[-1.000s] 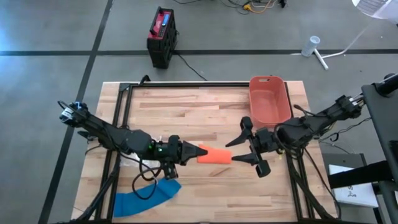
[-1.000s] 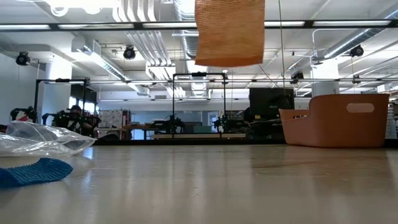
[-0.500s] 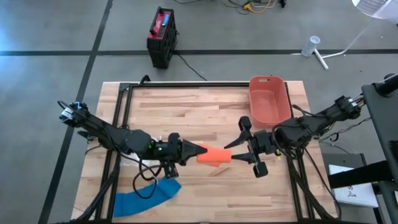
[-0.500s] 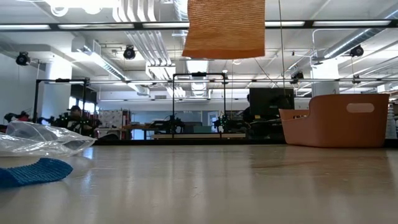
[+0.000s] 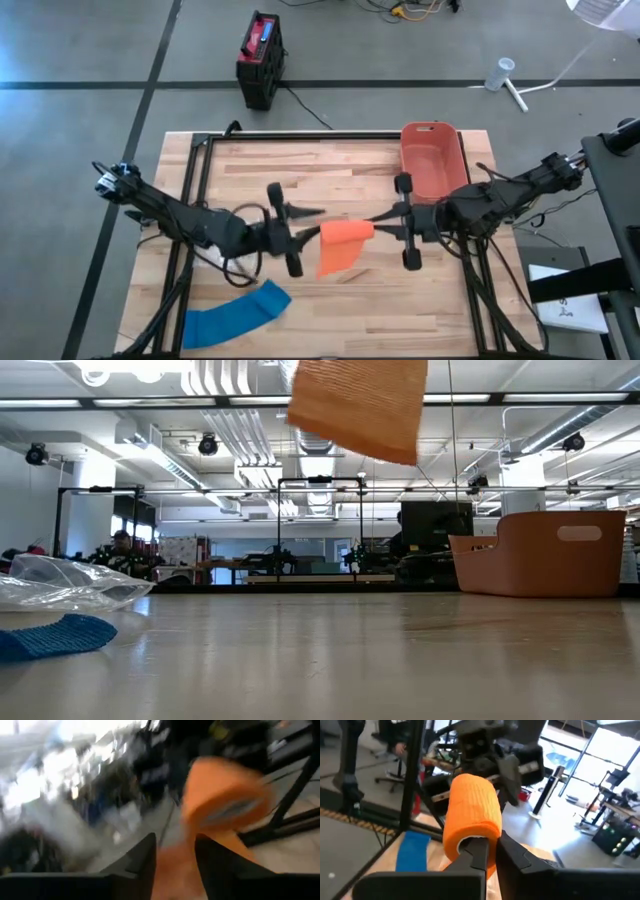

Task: Roll bandage
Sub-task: Roll the orange bandage

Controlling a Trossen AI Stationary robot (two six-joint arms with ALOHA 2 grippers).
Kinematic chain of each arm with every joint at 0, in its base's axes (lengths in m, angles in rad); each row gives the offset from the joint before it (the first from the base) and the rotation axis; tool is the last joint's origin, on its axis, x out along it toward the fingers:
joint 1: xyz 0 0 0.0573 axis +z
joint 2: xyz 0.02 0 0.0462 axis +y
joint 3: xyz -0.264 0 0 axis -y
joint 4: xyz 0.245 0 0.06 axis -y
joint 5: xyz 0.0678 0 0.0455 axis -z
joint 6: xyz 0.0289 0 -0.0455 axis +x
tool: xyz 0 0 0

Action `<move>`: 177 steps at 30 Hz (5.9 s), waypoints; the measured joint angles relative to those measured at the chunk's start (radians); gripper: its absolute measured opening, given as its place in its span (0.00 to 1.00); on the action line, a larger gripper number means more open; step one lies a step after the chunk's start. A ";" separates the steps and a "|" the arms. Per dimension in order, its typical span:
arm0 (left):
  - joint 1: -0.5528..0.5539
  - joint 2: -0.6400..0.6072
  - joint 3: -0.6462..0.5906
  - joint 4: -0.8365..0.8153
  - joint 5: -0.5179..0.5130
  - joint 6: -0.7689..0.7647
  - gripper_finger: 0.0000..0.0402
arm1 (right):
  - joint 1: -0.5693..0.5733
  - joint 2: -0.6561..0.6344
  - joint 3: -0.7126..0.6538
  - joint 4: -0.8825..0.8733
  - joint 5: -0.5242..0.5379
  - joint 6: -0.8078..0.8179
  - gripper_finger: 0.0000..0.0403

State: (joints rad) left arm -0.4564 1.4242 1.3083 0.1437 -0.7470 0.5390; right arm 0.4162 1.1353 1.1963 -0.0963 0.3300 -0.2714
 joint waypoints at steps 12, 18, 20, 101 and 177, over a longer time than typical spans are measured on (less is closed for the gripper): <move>-0.002 -0.006 -0.004 -0.125 -0.003 -0.297 0.61 | 0.002 -0.015 -0.003 -0.035 0.012 -0.232 0.01; 0.013 0.009 -0.012 -0.087 0.019 -0.263 0.69 | 0.002 -0.014 -0.010 -0.026 0.012 -0.291 0.01; 0.024 0.024 -0.015 -0.075 0.063 -0.263 0.70 | 0.001 -0.013 -0.012 -0.025 0.012 -0.293 0.01; 0.021 0.019 0.071 -0.107 0.080 -0.313 0.67 | -0.012 -0.069 -0.001 -0.082 0.041 -0.088 0.01; 0.087 0.058 0.059 0.078 0.384 -0.392 0.12 | -0.077 -0.014 -0.029 -0.025 0.093 -0.147 0.03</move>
State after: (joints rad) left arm -0.3695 1.4820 1.3677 0.2218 -0.3631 0.1470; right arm 0.3394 1.1212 1.1671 -0.1217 0.4226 -0.4186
